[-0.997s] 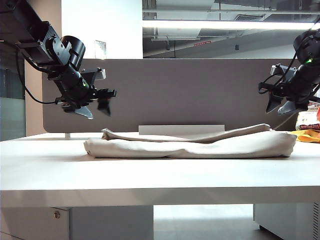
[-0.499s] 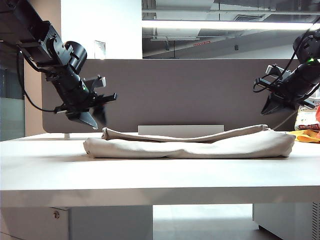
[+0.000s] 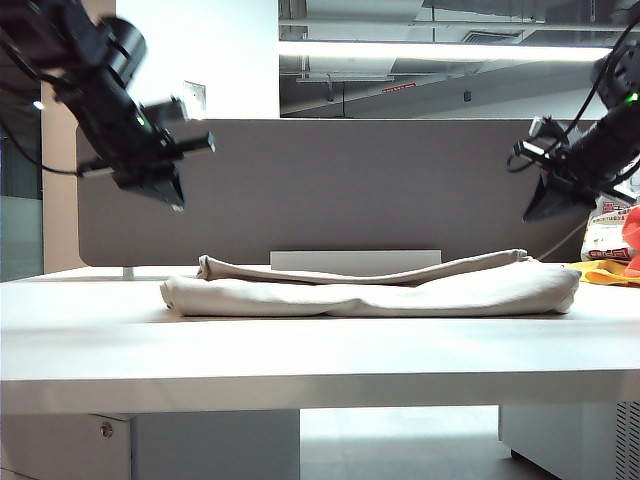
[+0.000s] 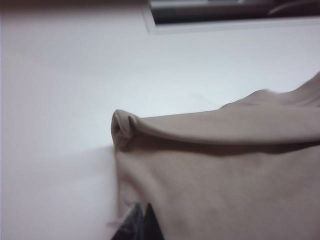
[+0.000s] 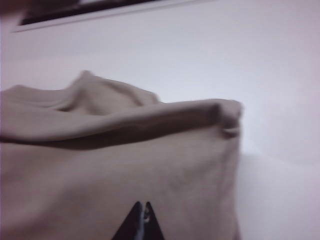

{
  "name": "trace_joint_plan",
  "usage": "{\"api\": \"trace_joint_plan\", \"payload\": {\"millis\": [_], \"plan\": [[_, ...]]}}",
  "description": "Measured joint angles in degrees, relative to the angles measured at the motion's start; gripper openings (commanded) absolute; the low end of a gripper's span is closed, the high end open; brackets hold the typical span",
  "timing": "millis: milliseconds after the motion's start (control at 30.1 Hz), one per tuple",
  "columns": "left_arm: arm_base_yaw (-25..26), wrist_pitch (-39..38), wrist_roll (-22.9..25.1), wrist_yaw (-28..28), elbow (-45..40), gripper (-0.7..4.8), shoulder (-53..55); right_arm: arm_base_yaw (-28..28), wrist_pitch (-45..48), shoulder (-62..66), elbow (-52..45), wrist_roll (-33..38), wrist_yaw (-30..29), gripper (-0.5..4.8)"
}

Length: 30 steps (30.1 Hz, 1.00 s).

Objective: Fold the bottom side of the T-shirt horizontally towards the center, about one-third of the way, then fold the sleeve back towards the center, creating a straight line along the edge of the T-shirt, and finally fold the bottom of the T-shirt up towards the top, creating a neat rectangle.

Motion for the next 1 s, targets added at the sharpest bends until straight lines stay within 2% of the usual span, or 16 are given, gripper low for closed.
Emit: {"api": "trace_joint_plan", "payload": {"millis": [233, 665, 764, 997], "plan": [[0.0, 8.5, -0.85, -1.55, -16.59, -0.05, -15.02, 0.55, 11.5, -14.49, -17.64, 3.02, -0.09, -0.03], [-0.04, 11.17, -0.87, -2.84, -46.29, -0.05, -40.35, 0.52, 26.05, -44.44, -59.49, 6.36, 2.78, -0.03], [-0.04, 12.17, -0.92, -2.95, -52.46, -0.05, -45.29, 0.57, 27.61, -48.57, -65.33, 7.87, 3.08, -0.03], [-0.04, 11.85, -5.03, -2.97, -66.25, -0.05, -57.9, 0.59, 27.82, -54.97, -74.69, 9.49, 3.28, -0.01]]}}
